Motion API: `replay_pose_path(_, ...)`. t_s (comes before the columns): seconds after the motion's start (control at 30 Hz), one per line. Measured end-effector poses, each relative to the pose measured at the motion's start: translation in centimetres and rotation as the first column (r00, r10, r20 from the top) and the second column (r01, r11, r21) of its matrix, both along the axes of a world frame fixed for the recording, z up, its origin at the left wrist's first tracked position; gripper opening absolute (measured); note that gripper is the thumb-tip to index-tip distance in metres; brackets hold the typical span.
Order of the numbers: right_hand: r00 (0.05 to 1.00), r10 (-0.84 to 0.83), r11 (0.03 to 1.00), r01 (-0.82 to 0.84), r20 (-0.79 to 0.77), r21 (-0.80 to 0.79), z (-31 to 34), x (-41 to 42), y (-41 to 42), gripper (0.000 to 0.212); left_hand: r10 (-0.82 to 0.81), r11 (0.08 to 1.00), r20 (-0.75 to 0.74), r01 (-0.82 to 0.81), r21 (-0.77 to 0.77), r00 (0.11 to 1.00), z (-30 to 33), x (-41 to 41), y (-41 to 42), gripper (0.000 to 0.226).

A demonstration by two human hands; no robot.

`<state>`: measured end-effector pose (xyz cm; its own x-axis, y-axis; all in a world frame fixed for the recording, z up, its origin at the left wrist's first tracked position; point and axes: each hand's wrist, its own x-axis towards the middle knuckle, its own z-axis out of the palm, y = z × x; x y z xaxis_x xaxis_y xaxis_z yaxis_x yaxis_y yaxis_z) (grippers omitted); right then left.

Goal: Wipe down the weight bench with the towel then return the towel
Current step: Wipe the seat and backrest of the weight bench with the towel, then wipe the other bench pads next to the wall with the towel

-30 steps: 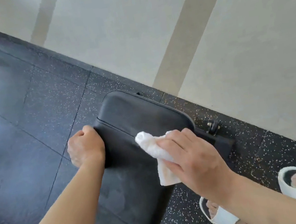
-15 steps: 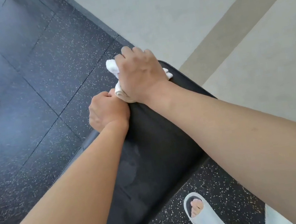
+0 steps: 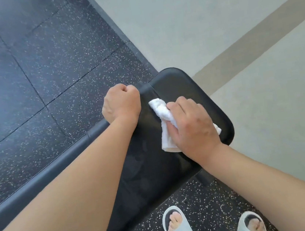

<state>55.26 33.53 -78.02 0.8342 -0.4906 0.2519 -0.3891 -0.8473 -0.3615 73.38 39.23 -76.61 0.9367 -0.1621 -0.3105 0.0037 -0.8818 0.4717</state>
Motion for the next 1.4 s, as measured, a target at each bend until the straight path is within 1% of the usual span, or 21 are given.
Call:
replay_pose_path(0.07,0.999,0.037,0.998,-0.037,0.008,-0.046,0.0,2.2,1.4,0.011,0.017,0.987,-0.077,-0.029,-0.157,0.997,0.6,0.8,1.2,0.024)
replay_pose_path(0.1,0.998,0.063,0.996,-0.063,0.008,-0.056,0.0,3.8,2.5,0.009,0.026,0.973,-0.092,-0.046,-0.225,0.995,0.7,1.2,2.3,0.025)
replay_pose_path(0.13,0.996,0.088,0.995,-0.088,0.001,-0.047,0.2,5.4,3.7,0.01,0.026,0.965,-0.092,-0.049,-0.257,0.995,1.0,1.4,3.8,0.026)
replay_pose_path(0.2,0.994,0.109,0.994,-0.109,-0.019,-0.018,0.6,7.8,6.2,0.014,0.003,0.977,-0.058,-0.015,-0.213,0.998,1.1,1.1,8.3,0.029)
replay_pose_path(0.27,0.991,0.134,0.991,-0.134,-0.019,-0.007,1.1,7.8,9.0,0.018,-0.075,0.991,0.035,0.079,-0.109,0.997,1.1,-0.2,14.0,0.034)
replay_pose_path(0.33,0.971,0.237,0.971,-0.237,0.029,-0.018,1.5,5.6,11.1,0.014,-0.2,0.98,0.125,0.201,0.006,0.972,1.2,-1.5,18.9,0.041)
replay_pose_path(0.37,0.953,0.301,0.953,-0.301,0.038,-0.026,1.4,4.0,11.6,0.013,-0.242,0.97,0.139,0.238,0.041,0.96,1.2,-1.9,20.5,0.044)
replay_pose_path(0.43,0.911,0.413,0.91,-0.413,-0.006,-0.029,0.9,1.0,11.3,0.009,-0.269,0.963,0.119,0.262,0.066,0.956,1.7,-2.5,22.1,0.048)
replay_pose_path(0.53,0.874,0.479,0.877,-0.481,-0.087,-0.002,0.8,-1.6,9.6,0.008,-0.264,0.964,0.061,0.261,0.051,0.963,4.0,-3.8,22.3,0.046)
replay_pose_path(0.6,0.883,0.446,0.893,-0.449,-0.145,0.01,2.0,-2.5,8.3,0.011,-0.264,0.964,0.041,0.263,0.042,0.964,6.1,-4.8,22.2,0.043)
replay_pose_path(0.67,0.913,0.367,0.928,-0.374,-0.18,-0.004,4.1,-3.3,6.6,0.012,-0.268,0.963,0.053,0.267,0.033,0.962,8.4,-5.8,21.7,0.046)
replay_pose_path(0.7,0.927,0.327,0.943,-0.334,-0.185,-0.006,5.4,-3.6,5.8,0.009,-0.27,0.963,0.063,0.269,0.026,0.961,9.5,-6.4,21.5,0.047)
replay_pose_path(0.73,0.938,0.295,0.955,-0.298,-0.181,0.011,7.0,-3.8,5.0,0.012,-0.266,0.964,0.066,0.265,0.021,0.962,10.7,-7.0,21.3,0.044)
replay_pose_path(0.8,0.955,0.254,0.967,-0.25,-0.152,0.045,10.5,-3.8,3.8,0.022,-0.267,0.964,0.086,0.267,0.019,0.96,13.2,-8.3,20.8,0.037)
replay_pose_path(0.9,0.968,0.234,0.97,-0.227,-0.088,0.086,15.6,-3.9,2.6,0.016,-0.271,0.962,0.139,0.271,0.019,0.953,17.4,-10.0,20.3,0.037)
replay_pose_path(1.0,0.973,0.228,0.964,-0.219,-0.041,0.151,20.5,-3.9,1.6,0.017,-0.274,0.961,0.188,0.278,0.007,0.943,22.0,-11.2,19.9,0.045)
replay_pose_path(1.2,0.977,0.198,0.953,-0.21,0.077,0.218,30.8,-5.0,0.5,0.013,-0.28,0.956,0.296,0.292,0.004,0.913,32.2,-13.3,19.1,0.049)
replay_pose_path(1.3,0.976,0.156,0.943,-0.193,0.154,0.271,36.0,-6.1,0.6,0.015,-0.285,0.954,0.329,0.3,0.008,0.9,37.2,-14.4,19.3,0.055)
replay_pose_path(1.4,0.969,0.146,0.929,-0.203,0.198,0.31,41.4,-7.2,1.4,0.019,-0.25,0.963,0.351,0.269,-0.003,0.902,42.1,-15.9,20.0,0.063)
